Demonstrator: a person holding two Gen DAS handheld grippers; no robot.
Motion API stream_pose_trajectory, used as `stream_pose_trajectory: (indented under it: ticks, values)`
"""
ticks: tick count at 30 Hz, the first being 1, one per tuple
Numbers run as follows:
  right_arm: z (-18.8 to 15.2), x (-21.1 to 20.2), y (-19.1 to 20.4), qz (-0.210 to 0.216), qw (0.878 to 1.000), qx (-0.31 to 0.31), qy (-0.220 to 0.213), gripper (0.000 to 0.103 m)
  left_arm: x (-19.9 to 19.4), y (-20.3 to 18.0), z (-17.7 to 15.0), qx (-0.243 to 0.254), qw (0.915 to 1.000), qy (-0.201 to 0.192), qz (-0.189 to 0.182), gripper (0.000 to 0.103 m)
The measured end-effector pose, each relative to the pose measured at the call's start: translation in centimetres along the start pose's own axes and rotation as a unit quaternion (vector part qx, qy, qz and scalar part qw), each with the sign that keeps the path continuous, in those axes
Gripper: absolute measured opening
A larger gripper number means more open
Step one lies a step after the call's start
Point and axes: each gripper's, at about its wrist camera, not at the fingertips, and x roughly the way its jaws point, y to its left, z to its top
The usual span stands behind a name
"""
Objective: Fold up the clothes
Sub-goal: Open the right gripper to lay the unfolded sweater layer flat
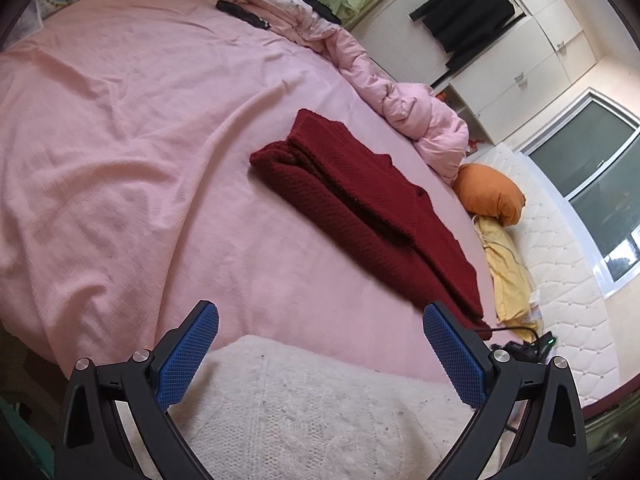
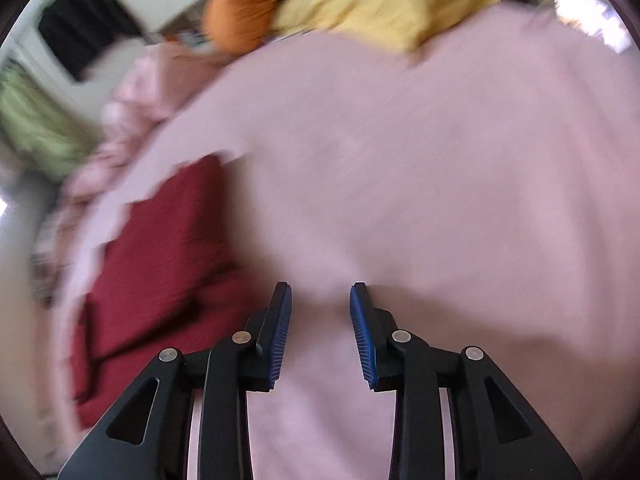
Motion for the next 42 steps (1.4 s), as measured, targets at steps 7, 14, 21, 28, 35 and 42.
stream_pose_trajectory:
  ticks: [7, 14, 21, 28, 35, 42]
  values:
    - [-2.8, -1.9, 9.9, 0.033, 0.974, -0.223, -0.026, 0.032, -0.2, 0.0, 0.0, 0.000, 0.9999, 0.001, 0.011, 0.103]
    - [-3.7, 3.3, 4.0, 0.094, 0.992, -0.075, 0.037, 0.012, -0.3, -0.1, -0.2, -0.001, 0.9999, 0.001, 0.012, 0.103]
    - [-2.9, 1.7, 4.7, 0.040, 0.994, -0.096, 0.018, 0.018, -0.2, -0.1, 0.0, -0.001, 0.9999, 0.003, 0.011, 0.103]
    - [-3.5, 2.8, 6.6, -0.031, 0.989, -0.143, 0.034, 0.021, 2.5, -0.9, 0.4, 0.022, 0.9912, 0.095, 0.089, 0.103]
    - [-6.5, -4.0, 9.9, -0.079, 0.982, -0.172, -0.002, 0.031, -0.9, -5.8, -0.9, 0.148, 0.9862, 0.007, 0.074, 0.103]
    - [-10.7, -11.6, 14.4, 0.012, 0.983, -0.173, -0.063, 0.047, -3.7, -11.0, -0.1, 0.278, 0.9502, -0.113, 0.083, 0.103]
